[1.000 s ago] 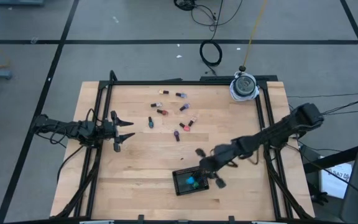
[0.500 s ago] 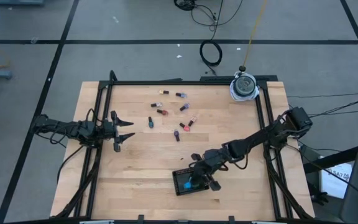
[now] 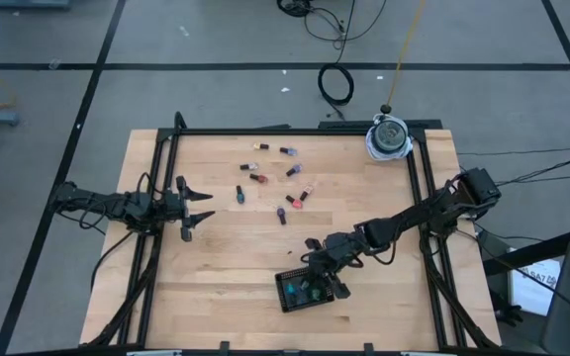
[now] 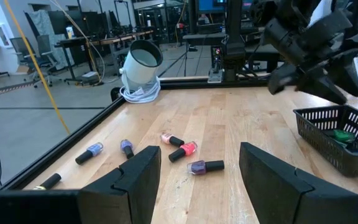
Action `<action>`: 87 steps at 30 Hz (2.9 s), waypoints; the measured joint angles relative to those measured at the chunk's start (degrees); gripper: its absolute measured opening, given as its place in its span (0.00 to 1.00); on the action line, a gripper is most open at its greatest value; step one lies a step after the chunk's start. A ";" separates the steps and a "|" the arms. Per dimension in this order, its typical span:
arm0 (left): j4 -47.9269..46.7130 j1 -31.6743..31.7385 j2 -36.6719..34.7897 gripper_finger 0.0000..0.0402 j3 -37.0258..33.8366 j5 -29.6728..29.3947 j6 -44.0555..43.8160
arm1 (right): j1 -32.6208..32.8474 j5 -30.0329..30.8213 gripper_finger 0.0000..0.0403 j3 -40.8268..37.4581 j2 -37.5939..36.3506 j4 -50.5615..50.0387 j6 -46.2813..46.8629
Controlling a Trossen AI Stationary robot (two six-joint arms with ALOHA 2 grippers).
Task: Pick & Place Nail Polish
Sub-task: Put the light brown nail polish bottle into the black bin
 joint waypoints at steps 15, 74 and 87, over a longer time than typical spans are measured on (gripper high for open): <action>0.00 -0.02 -0.01 0.53 0.00 0.00 0.00 | -11.51 32.82 0.29 -0.07 -4.58 -5.56 -7.46; 0.00 -0.01 0.00 0.53 -0.02 0.01 0.00 | -34.99 14.54 0.45 -0.11 2.77 -18.79 -14.28; 0.00 -0.01 0.00 0.53 0.00 0.02 0.00 | -34.45 17.73 0.50 0.04 6.74 -17.51 -8.39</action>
